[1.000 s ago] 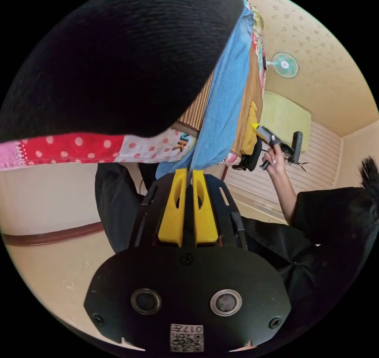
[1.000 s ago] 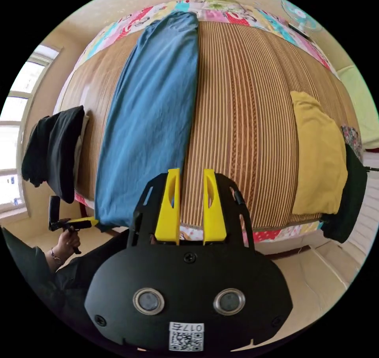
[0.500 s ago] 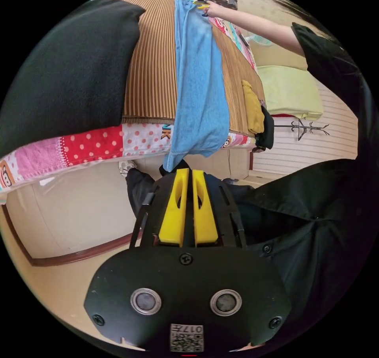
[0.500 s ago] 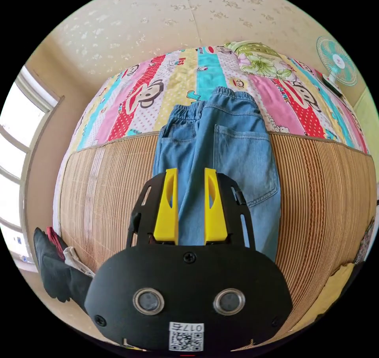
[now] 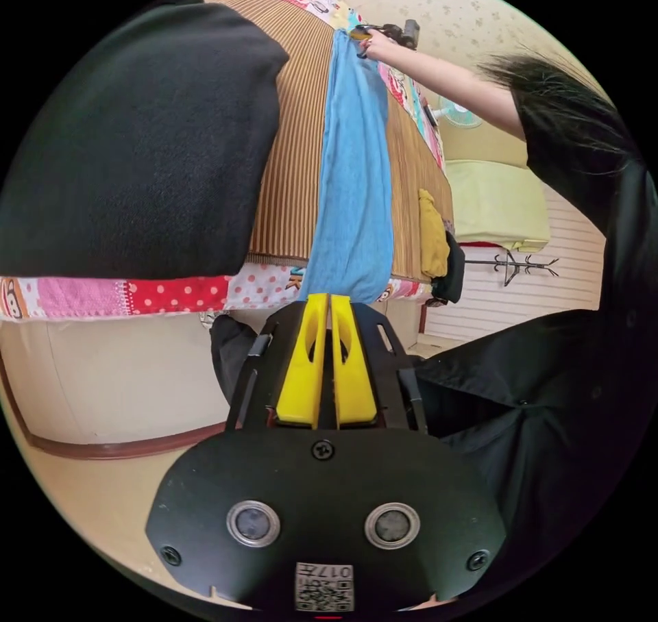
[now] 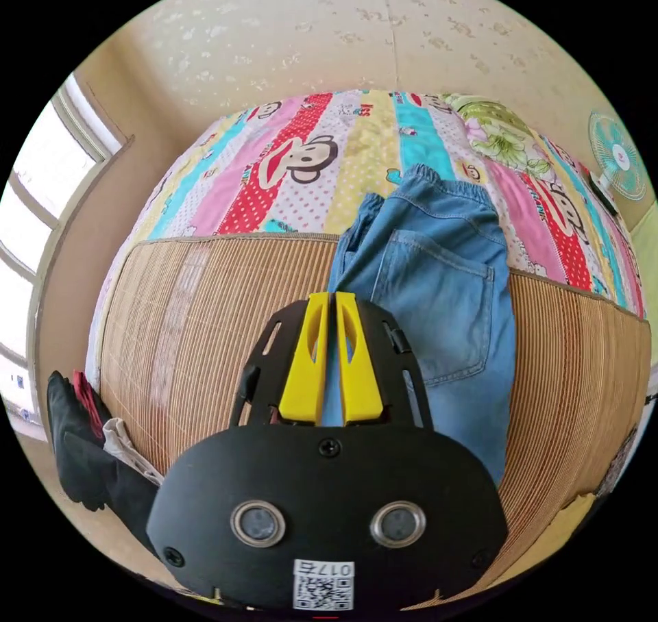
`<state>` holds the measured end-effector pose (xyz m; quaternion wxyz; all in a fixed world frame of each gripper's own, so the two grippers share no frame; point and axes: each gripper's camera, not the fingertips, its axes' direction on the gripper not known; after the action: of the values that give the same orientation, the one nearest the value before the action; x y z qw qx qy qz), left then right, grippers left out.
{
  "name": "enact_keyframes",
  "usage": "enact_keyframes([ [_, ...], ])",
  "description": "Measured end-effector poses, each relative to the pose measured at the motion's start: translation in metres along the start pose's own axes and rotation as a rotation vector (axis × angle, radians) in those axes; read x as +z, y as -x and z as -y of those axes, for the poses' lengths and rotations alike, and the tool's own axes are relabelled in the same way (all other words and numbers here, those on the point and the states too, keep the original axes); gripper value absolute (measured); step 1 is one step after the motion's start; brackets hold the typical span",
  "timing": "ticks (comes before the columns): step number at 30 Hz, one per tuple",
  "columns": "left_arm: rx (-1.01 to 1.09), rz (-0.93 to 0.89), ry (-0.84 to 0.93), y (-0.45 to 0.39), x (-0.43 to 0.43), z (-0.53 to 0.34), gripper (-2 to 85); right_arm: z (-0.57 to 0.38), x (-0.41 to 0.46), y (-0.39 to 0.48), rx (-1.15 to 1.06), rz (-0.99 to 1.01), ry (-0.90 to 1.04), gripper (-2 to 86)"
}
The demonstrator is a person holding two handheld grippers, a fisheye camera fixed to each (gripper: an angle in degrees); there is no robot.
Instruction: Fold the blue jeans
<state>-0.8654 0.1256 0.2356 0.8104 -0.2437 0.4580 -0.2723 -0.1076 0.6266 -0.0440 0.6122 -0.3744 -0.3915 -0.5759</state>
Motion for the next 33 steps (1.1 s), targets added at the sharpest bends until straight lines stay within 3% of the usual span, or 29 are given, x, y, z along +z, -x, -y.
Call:
enact_keyframes([
  [5,0.085,-0.005,-0.017,-0.021,0.014,0.036,4.5,-0.058,-0.039,-0.019,-0.093,0.025,-0.055,7.4],
  [9,0.112,-0.030,-0.085,-0.031,0.022,0.102,7.2,-0.175,-0.102,-0.056,-0.175,-0.013,-0.031,7.7],
  [11,0.105,-0.043,-0.100,-0.033,0.029,0.141,8.2,-0.227,-0.120,-0.091,-0.141,0.033,0.040,7.6],
  [13,0.056,-0.070,-0.045,-0.028,0.045,0.195,9.1,-0.298,-0.131,-0.154,0.030,0.149,0.144,6.5],
  [16,0.012,-0.026,0.012,-0.019,0.059,0.250,11.3,-0.379,-0.144,-0.230,0.256,0.293,0.195,6.2],
  [19,0.055,0.022,0.027,-0.017,0.067,0.284,12.7,-0.423,-0.145,-0.271,0.320,0.446,0.220,6.9],
  [24,-0.026,-0.080,0.091,0.007,0.095,0.300,8.2,-0.417,-0.115,-0.304,0.317,0.562,0.201,7.7],
  [27,-0.039,-0.054,0.096,0.012,0.103,0.304,3.8,-0.392,-0.083,-0.318,0.328,0.758,0.245,7.9],
  [30,-0.037,-0.067,0.099,0.017,0.104,0.301,2.4,-0.377,-0.067,-0.321,0.267,0.731,0.312,8.0],
  [33,-0.013,-0.188,0.082,0.021,0.093,0.288,1.5,-0.384,-0.083,-0.336,0.277,0.888,0.231,7.7],
])
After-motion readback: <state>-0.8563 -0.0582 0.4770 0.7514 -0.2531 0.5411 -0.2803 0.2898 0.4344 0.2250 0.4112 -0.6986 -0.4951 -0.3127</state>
